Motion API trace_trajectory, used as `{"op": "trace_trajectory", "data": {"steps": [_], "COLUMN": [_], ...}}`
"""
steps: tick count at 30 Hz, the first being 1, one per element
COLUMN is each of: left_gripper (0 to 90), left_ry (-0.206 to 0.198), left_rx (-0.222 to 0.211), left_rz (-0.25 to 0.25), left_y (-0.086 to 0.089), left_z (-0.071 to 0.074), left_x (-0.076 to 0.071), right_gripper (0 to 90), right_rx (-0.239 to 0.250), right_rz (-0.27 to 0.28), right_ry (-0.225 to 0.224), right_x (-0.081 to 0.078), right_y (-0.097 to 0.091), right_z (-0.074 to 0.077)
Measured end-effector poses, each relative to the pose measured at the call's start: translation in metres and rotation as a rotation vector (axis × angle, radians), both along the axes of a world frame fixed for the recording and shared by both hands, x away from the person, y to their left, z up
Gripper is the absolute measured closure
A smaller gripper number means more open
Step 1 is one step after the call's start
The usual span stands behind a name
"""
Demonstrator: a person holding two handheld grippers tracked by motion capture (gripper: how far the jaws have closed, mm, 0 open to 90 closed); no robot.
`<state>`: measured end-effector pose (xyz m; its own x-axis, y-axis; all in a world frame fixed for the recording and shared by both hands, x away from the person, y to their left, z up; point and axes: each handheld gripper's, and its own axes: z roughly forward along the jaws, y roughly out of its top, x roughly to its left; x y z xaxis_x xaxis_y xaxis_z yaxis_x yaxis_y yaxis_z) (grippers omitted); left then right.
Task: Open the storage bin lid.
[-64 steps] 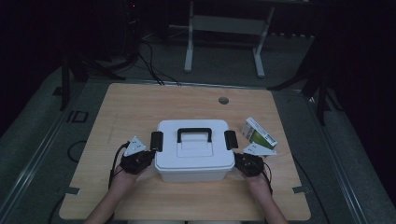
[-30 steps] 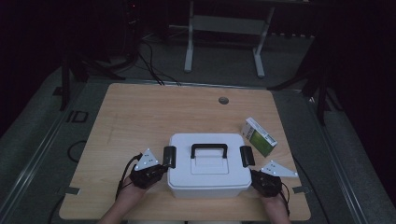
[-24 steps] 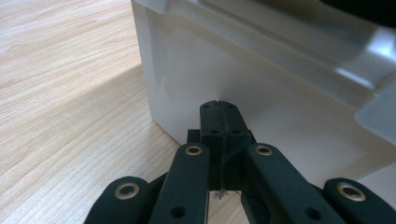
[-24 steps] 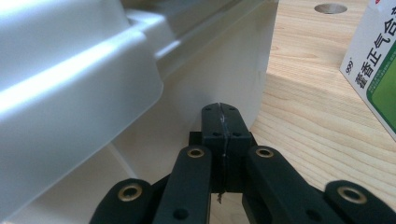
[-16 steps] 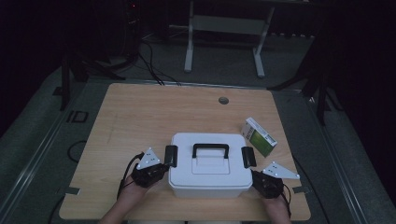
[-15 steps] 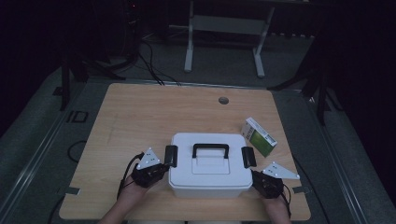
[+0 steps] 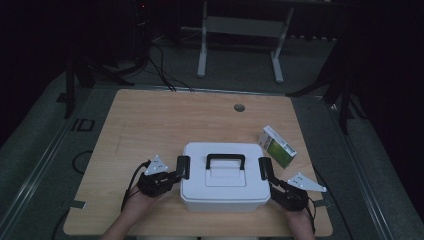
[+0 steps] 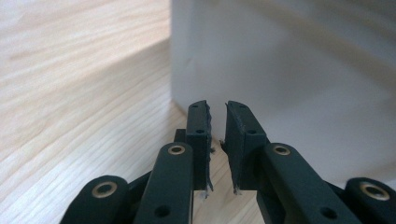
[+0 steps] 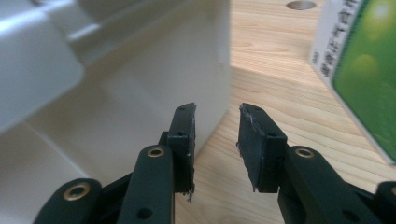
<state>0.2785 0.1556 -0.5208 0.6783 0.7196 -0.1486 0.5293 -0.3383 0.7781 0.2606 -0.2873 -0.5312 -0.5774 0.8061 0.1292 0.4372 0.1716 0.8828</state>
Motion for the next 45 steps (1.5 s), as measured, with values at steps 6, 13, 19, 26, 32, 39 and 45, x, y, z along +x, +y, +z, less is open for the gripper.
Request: {"op": "trace_trajectory", "data": {"steps": [6,13,19,26,32,39,45], "left_gripper": [74.5,74.5,74.5,71.8,71.8,70.1,66.3], "left_ry": [0.075,0.143,0.181,0.215,0.216,0.252,0.293], "left_rx": [0.026,0.087,0.114,0.2,0.275,0.336,0.396], "left_rz": [0.035,0.056,0.031,-0.055,-0.08,-0.138,-0.22], "left_y": [0.013,0.026,0.033,0.036,0.036,0.039,0.039], "left_z": [0.001,0.004,0.012,0.017,0.019,0.022,0.024], "left_x": [0.007,0.012,0.015,0.018,0.019,0.023,0.023], "right_gripper": [56.2,39.0,15.2,12.2,12.0,12.2,12.3], "right_rx": [0.001,0.011,0.001,-0.003,0.027,0.043,0.023], "right_rz": [0.005,-0.012,0.019,0.064,0.058,0.041,0.064], "right_ry": [-0.011,-0.011,-0.037,-0.014,-0.033,-0.039,-0.028], "right_x": [-0.004,-0.005,-0.006,-0.004,-0.003,-0.003,-0.004], "right_y": [-0.005,-0.012,-0.014,-0.019,-0.029,-0.039,-0.037], "right_z": [0.0,-0.001,0.0,-0.003,-0.002,-0.004,-0.006]}}
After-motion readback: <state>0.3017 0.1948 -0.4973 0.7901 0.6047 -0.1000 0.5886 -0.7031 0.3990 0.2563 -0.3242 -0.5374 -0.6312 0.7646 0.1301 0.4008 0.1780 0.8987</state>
